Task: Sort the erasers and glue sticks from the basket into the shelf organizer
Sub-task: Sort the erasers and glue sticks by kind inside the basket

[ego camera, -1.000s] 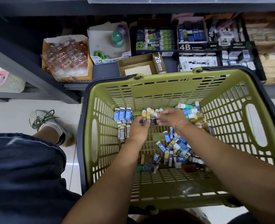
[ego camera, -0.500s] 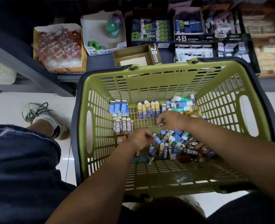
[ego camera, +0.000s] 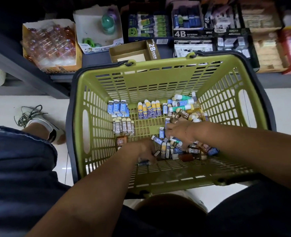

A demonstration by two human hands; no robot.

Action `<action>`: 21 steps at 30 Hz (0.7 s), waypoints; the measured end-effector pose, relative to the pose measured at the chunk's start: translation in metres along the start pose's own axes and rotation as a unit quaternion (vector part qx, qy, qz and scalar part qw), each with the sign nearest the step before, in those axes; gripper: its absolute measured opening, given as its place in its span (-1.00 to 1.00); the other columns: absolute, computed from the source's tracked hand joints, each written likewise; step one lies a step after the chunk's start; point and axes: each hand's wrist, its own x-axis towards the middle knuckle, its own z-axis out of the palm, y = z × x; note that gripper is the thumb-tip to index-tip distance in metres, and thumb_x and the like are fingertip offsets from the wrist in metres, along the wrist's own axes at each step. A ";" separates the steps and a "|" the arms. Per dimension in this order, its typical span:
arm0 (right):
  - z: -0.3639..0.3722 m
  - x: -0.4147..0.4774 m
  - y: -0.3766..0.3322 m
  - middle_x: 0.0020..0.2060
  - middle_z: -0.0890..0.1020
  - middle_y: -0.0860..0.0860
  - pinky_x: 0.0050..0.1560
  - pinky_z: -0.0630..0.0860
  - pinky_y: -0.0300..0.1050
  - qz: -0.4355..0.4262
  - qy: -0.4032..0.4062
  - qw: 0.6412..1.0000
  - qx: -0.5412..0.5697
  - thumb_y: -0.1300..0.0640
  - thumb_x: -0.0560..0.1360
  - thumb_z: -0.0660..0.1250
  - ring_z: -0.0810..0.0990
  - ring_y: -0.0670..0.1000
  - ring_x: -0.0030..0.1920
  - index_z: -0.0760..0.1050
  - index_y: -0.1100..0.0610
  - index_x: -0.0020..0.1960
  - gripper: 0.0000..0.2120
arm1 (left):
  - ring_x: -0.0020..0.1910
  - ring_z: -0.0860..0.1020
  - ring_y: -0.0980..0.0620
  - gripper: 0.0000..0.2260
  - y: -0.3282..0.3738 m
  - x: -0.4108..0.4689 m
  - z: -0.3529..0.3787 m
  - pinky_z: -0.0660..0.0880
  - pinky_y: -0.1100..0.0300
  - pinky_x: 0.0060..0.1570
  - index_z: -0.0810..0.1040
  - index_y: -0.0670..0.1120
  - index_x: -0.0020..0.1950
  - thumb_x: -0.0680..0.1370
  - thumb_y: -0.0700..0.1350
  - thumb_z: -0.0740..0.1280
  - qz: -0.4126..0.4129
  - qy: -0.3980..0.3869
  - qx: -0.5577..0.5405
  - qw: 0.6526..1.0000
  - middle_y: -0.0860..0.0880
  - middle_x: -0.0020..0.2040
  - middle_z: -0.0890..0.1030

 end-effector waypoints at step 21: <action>-0.004 0.012 -0.023 0.45 0.23 0.09 -0.02 0.56 -0.07 0.057 0.011 0.998 0.034 -0.16 0.35 0.47 0.53 0.13 0.19 0.38 0.13 0.35 -0.32 | -0.18 0.58 0.05 -0.91 0.000 0.006 0.011 0.50 0.17 -0.16 0.62 -0.07 -0.11 0.52 -0.06 0.43 -0.024 0.068 -0.195 0.978 -0.03 -0.15 0.64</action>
